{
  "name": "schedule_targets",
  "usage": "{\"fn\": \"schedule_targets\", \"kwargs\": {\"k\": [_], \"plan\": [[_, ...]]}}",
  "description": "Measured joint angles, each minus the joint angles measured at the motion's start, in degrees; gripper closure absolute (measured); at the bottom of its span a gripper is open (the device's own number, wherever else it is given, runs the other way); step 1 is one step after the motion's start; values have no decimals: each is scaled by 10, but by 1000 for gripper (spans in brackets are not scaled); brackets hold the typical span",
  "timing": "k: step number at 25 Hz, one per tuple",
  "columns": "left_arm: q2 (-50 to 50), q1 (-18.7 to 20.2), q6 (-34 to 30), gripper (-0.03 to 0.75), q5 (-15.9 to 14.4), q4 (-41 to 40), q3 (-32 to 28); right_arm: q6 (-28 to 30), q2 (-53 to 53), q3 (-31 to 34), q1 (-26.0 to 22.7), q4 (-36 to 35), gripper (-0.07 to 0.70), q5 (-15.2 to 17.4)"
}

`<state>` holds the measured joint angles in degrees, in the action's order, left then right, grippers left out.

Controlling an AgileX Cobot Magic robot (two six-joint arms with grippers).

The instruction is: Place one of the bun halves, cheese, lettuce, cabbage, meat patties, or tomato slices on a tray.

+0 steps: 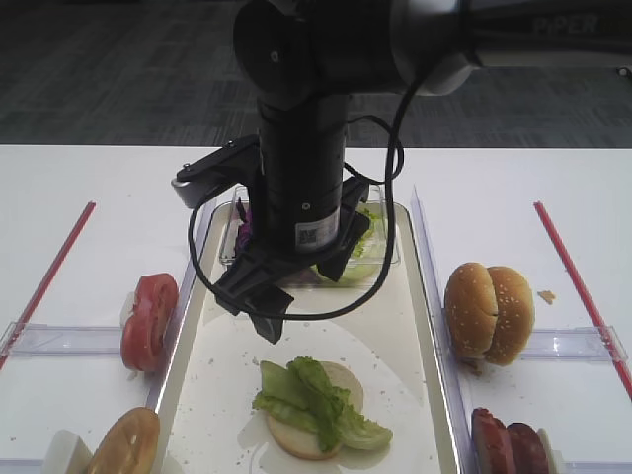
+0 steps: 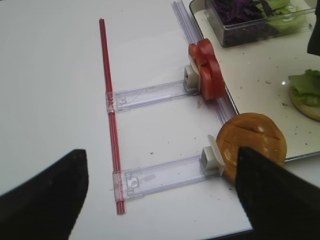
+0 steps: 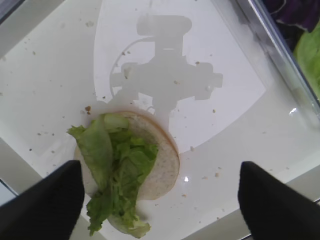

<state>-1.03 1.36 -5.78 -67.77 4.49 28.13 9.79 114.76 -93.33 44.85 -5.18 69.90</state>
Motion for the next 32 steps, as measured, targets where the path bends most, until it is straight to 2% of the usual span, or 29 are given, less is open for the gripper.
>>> {"fn": "schedule_targets", "kwargs": {"k": [11, 16, 32], "plan": [[0, 0, 0, 161, 0, 0, 0, -6, 0, 0, 0, 52, -9, 0], [0, 0, 0, 161, 0, 0, 0, -16, 0, 0, -8, 52, -11, 0], [0, 0, 0, 161, 0, 0, 0, -27, 0, 0, -177, 34, -11, 0]]}}
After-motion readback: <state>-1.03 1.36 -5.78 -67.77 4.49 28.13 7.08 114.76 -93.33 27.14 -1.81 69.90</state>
